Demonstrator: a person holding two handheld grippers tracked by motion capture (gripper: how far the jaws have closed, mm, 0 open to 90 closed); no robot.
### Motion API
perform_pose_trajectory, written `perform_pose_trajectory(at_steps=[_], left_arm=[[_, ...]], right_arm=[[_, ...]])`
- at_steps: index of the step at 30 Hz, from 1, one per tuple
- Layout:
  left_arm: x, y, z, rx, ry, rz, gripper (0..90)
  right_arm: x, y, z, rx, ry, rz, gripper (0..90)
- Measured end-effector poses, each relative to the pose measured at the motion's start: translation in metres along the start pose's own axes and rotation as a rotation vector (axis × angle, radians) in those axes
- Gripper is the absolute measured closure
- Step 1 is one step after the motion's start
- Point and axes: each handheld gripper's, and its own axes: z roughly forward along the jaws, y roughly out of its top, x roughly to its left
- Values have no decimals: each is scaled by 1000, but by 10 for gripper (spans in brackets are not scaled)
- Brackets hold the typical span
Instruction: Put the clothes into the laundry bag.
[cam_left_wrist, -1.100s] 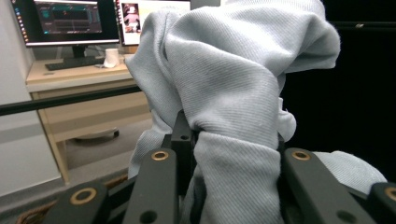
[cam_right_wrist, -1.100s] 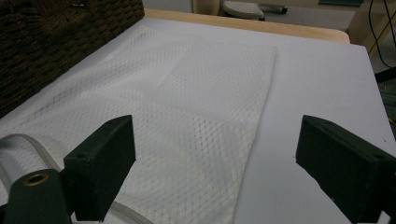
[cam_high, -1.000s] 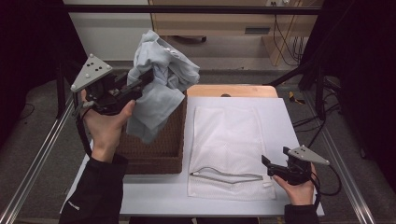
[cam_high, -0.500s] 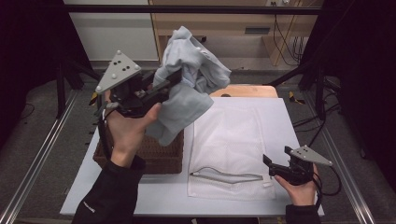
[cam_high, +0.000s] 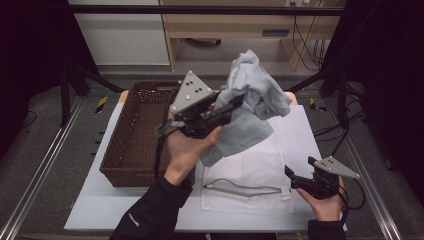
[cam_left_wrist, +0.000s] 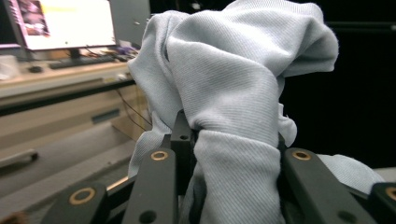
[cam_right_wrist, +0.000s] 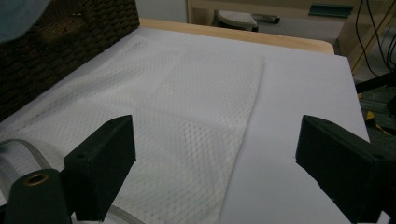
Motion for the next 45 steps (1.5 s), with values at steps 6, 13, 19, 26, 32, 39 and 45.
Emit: perform_pose_trajectory(at_steps=[6, 13, 19, 26, 32, 39, 45], left_arm=[[-13, -34, 29, 70, -44, -12, 671], [-23, -92, 65, 186, -84, -36, 669], [-32, -136, 88, 268, -109, -50, 661], [-34, -181, 109, 393, -125, -59, 627], [-33, -208, 117, 464, -114, -61, 566], [-26, -211, 110, 492, -144, -95, 268], [-19, -182, 75, 431, -136, -53, 140]], right_arm=[[-7, 0, -3, -16, -29, 15, 139], [-10, -2, -4, -9, -51, 19, 154], [-15, -2, -8, -13, -70, 31, 180], [-23, -3, -15, -29, -116, 60, 187], [-20, -1, -16, -53, -94, 56, 185], [-12, 0, -12, -42, -63, 43, 178], [-8, 4, -16, -64, -31, 67, 161]])
